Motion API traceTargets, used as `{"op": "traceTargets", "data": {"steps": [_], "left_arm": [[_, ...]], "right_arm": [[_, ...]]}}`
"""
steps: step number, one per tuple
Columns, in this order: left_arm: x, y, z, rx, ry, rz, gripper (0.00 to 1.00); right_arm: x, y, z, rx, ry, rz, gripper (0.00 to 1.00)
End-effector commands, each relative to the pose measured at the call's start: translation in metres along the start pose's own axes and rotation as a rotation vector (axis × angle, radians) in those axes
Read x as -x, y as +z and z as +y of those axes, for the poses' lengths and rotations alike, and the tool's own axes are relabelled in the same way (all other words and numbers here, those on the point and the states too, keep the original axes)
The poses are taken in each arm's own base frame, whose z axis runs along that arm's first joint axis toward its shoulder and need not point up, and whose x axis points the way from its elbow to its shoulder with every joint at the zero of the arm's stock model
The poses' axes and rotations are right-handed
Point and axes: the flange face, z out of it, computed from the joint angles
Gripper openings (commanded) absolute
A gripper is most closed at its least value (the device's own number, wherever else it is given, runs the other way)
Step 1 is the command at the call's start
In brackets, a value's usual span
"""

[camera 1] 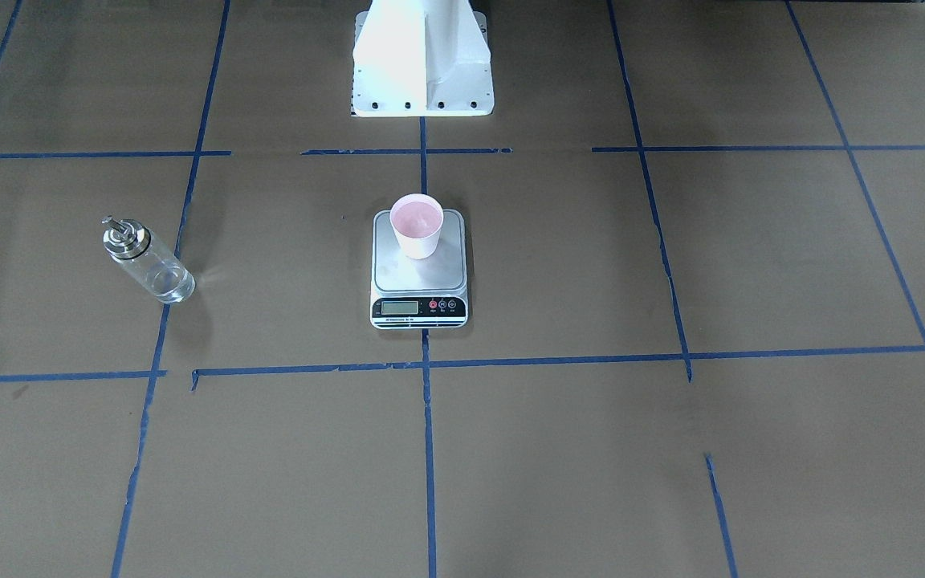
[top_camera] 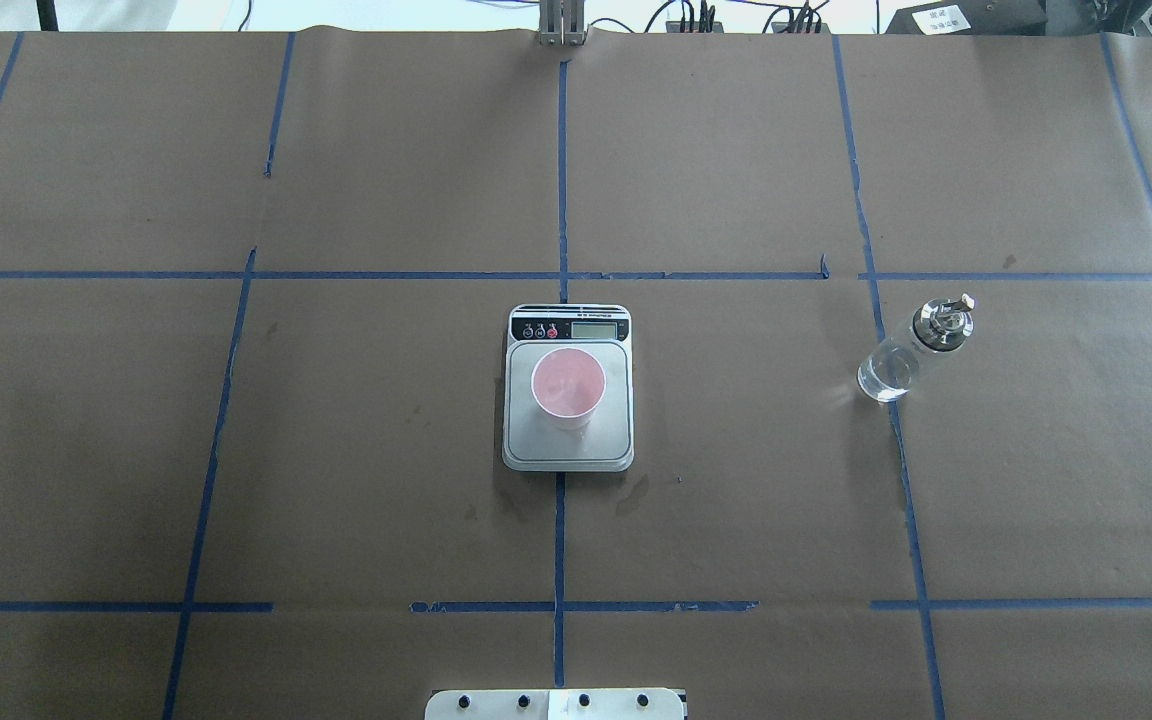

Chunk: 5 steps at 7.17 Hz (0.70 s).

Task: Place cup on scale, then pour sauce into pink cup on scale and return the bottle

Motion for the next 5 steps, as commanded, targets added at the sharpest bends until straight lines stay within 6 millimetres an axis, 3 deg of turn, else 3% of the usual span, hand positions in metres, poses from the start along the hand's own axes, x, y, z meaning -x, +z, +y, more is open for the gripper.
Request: {"op": "traceTargets", "data": {"steps": [1,2,5], "left_arm": [[0.017,0.021,0.043,0.046,-0.058,0.061,1.00],[0.018,0.035,0.057,0.058,-0.033,0.149,1.00],[0.019,0.037,0.059,0.061,-0.034,0.154,1.00]], "right_arm": [[0.008,-0.009,0.007,-0.030,0.034,0.003,1.00],[0.009,-0.010,0.007,-0.034,0.042,0.003,1.00],[0.007,-0.006,0.008,-0.026,0.048,-0.002,1.00]]}}
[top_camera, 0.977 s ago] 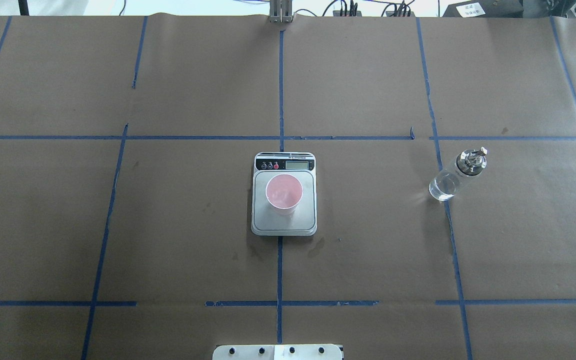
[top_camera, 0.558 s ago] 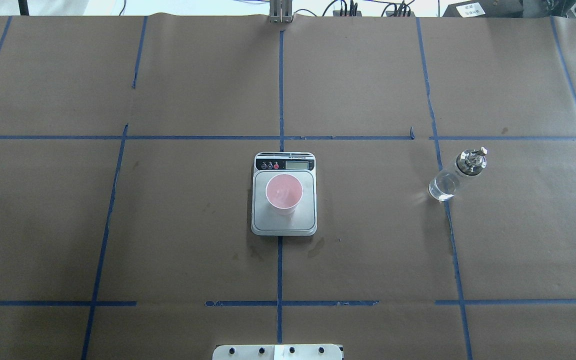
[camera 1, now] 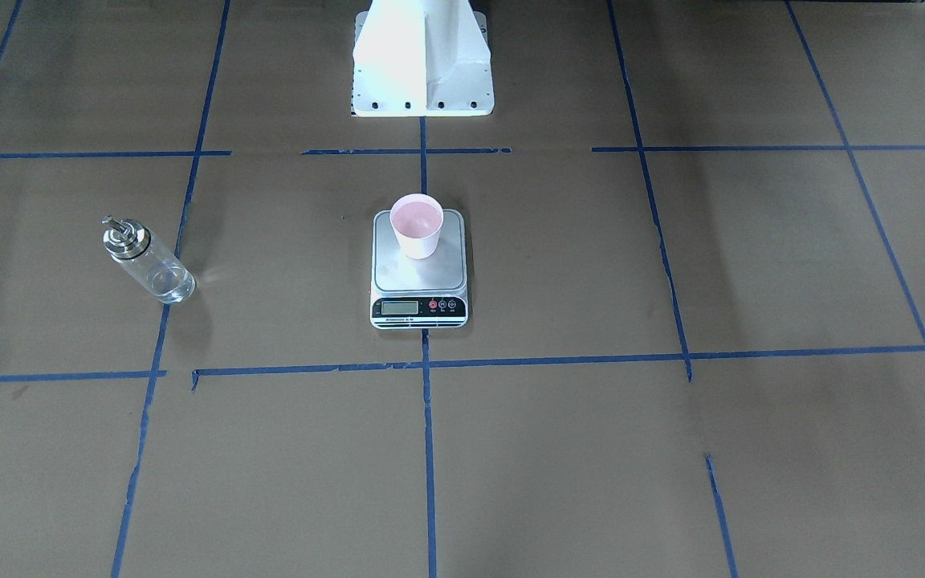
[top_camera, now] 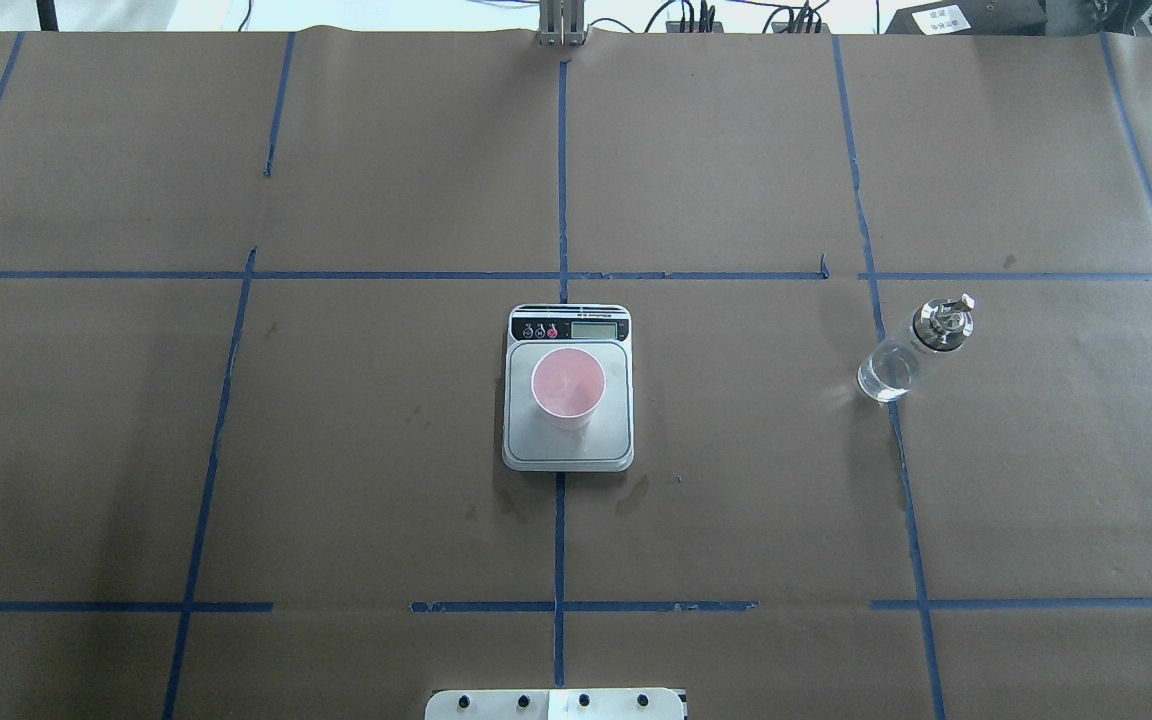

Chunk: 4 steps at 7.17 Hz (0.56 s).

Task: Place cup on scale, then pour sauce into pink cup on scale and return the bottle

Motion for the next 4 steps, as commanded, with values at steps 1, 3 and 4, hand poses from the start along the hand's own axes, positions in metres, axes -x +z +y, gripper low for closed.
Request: {"op": "traceTargets", "data": {"steps": [1,3,4], "left_arm": [[-0.0006,-0.0015,-0.0005,-0.002,0.002,-0.002,1.00],[-0.0009,-0.0045,-0.0025,-0.007,0.003,-0.006,1.00],[-0.0012,-0.0050,-0.0034,-0.009,0.002,-0.006,1.00]], "right_arm": [[-0.0062,0.0070,0.0040,0.014,0.014,-0.001,1.00],[-0.0065,0.0076,0.0067,0.015,0.016,-0.003,1.00],[-0.0060,0.0070,0.0060,0.014,0.014,-0.003,1.00]]}}
